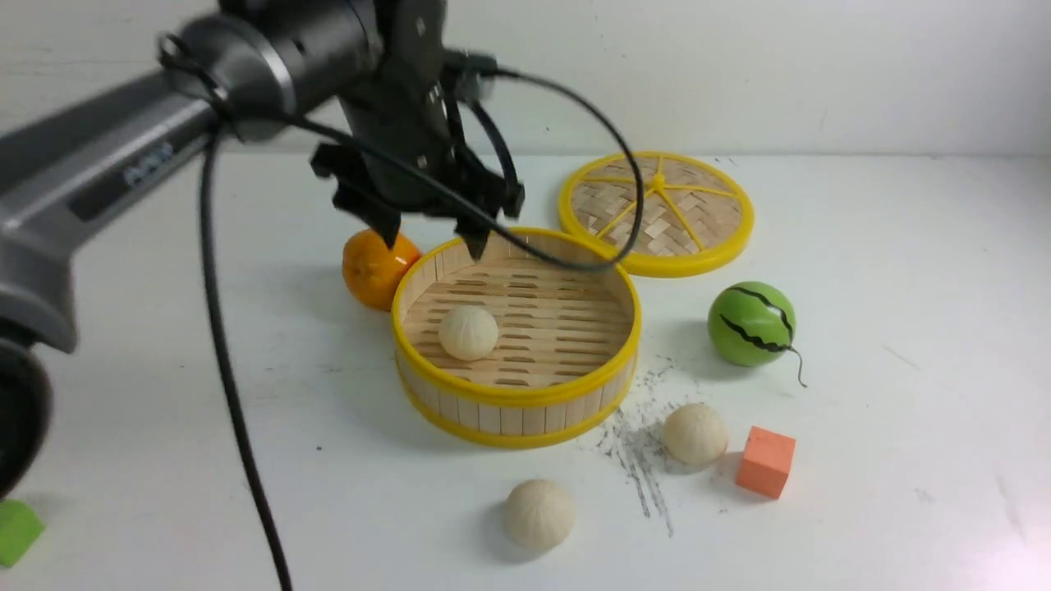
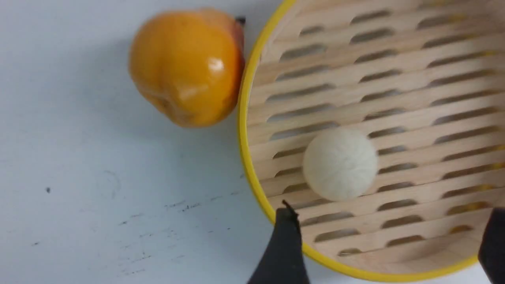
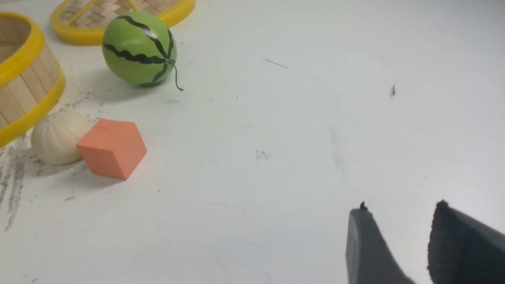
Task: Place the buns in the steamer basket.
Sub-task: Use the right arm to grab a steamed stuffed bun
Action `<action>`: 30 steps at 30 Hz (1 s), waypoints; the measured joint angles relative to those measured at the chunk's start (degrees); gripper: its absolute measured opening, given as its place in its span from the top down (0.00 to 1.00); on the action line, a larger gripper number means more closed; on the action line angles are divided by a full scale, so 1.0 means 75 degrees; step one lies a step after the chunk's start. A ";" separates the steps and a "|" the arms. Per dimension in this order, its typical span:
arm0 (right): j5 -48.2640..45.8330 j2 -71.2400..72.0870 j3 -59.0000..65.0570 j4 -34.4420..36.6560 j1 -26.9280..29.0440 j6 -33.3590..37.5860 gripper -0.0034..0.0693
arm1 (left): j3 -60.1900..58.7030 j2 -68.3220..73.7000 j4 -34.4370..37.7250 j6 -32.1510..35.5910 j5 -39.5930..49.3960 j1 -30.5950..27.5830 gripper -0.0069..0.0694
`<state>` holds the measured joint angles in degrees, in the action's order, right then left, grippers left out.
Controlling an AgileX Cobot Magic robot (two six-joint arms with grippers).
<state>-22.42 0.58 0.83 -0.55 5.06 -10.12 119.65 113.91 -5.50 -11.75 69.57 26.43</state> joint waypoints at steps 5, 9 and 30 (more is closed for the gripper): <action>0.0000 0.0000 0.0000 0.0000 0.0000 0.0000 0.62 | -0.0115 -0.1694 0.0591 -0.0046 0.0191 0.0006 0.28; 0.0000 0.0000 0.0000 0.0000 0.0000 0.0000 0.62 | -0.1332 -0.3155 0.0681 -0.0181 0.0241 0.0015 0.46; 0.0000 0.0000 0.0000 -0.0003 0.0000 0.0000 0.62 | -0.9128 -0.8839 0.1437 -0.0237 -0.2181 0.0015 0.93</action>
<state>-22.42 0.58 0.83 -0.57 5.06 -10.12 51.19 47.62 5.28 -13.53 53.21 26.54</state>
